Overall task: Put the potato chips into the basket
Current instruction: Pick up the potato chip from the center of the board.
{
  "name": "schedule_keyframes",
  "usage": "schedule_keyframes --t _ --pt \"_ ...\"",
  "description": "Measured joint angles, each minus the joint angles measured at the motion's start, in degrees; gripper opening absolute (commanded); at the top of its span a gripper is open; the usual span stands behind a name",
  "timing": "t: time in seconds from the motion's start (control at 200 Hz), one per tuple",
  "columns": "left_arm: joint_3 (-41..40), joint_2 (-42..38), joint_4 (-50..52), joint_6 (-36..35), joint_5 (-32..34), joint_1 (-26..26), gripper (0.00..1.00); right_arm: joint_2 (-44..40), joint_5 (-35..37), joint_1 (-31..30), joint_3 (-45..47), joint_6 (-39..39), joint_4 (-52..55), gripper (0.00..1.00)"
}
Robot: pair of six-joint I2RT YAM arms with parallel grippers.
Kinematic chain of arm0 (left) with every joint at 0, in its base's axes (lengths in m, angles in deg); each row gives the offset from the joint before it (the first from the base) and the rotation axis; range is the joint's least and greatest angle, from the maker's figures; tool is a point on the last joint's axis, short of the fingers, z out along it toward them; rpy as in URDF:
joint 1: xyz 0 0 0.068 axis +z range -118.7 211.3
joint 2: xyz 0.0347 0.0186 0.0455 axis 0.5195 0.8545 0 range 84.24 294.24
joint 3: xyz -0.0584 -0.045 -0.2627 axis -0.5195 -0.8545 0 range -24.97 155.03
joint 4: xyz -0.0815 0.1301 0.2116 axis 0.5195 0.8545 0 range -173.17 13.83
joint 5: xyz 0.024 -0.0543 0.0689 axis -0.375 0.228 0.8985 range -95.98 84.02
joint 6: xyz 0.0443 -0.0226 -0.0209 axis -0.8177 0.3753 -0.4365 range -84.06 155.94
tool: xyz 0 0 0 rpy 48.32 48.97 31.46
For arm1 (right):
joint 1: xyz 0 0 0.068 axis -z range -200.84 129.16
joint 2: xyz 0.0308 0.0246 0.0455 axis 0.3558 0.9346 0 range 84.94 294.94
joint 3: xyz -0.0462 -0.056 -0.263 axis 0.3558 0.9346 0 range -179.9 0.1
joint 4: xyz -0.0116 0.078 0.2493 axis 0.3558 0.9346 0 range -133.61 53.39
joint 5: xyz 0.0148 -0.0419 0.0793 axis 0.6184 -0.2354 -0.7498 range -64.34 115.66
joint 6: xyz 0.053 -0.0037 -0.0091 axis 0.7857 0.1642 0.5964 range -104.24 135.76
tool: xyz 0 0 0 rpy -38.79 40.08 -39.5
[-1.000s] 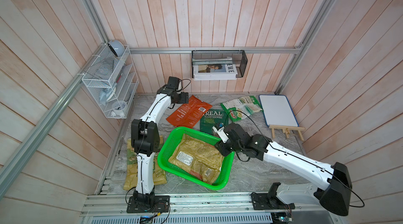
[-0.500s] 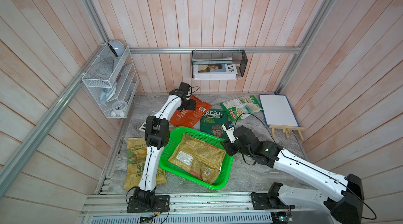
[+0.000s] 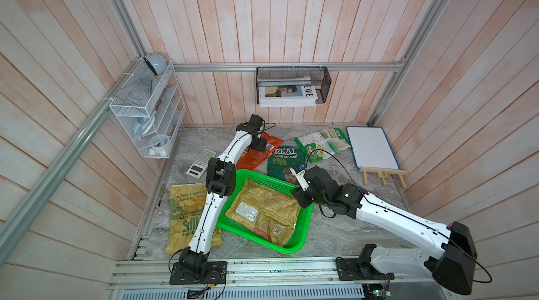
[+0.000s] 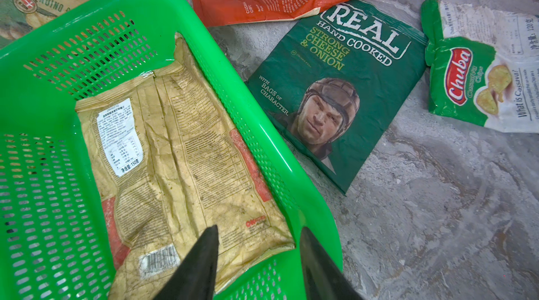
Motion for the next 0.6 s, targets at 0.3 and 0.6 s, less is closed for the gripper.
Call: schedule_keyframes --t 0.3,0.6 --pt "-1.9 -0.5 -1.7 1.3 -2.4 0.5 0.48 1.9 -1.4 0.0 -2.0 0.0 0.2 0.48" --pt "-3.3 -1.1 -3.3 3.8 -7.4 3.4 0.16 4.6 -2.4 -0.5 -4.8 0.0 0.0 0.46"
